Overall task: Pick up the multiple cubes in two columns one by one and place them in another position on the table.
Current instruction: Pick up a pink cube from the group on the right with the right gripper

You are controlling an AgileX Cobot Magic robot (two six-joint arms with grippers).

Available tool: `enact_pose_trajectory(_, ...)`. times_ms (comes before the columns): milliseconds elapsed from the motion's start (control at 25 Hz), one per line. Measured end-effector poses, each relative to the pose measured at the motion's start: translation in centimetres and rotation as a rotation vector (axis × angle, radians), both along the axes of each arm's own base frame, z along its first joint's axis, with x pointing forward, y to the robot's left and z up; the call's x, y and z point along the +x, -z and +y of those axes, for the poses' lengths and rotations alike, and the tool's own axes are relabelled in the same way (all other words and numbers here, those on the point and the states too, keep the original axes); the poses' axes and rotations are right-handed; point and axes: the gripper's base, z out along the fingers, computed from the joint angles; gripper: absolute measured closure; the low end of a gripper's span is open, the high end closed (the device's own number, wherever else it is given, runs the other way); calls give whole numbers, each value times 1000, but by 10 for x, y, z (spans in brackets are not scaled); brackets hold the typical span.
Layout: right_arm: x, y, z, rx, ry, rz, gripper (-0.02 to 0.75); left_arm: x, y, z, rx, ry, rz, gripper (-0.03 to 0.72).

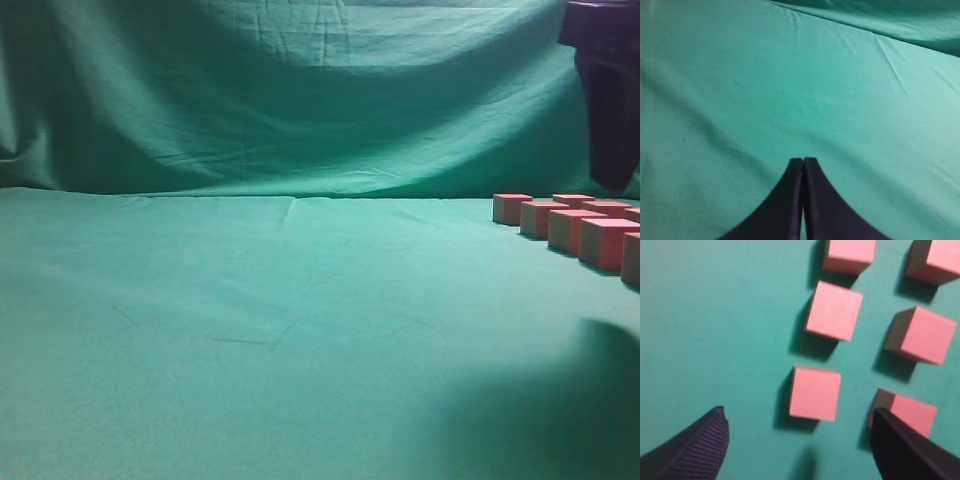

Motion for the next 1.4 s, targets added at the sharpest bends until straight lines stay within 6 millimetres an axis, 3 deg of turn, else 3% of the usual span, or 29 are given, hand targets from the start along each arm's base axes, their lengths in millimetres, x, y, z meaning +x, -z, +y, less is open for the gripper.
enact_pose_trajectory(240,6,1,1,18,32,-48,205,0,0,0,0,0,0,688)
enact_pose_trajectory(720,22,39,4,-34,66,32,205,0,0,0,0,0,0,688)
enact_pose_trajectory(1000,27,51,4,-36,68,44,205,0,0,0,0,0,0,688)
enact_pose_trajectory(1280,28,56,4,-48,71,65,477,0,0,0,0,0,0,688)
enact_pose_trajectory(1400,32,48,4,-67,86,79,472,0,0,0,0,0,0,688)
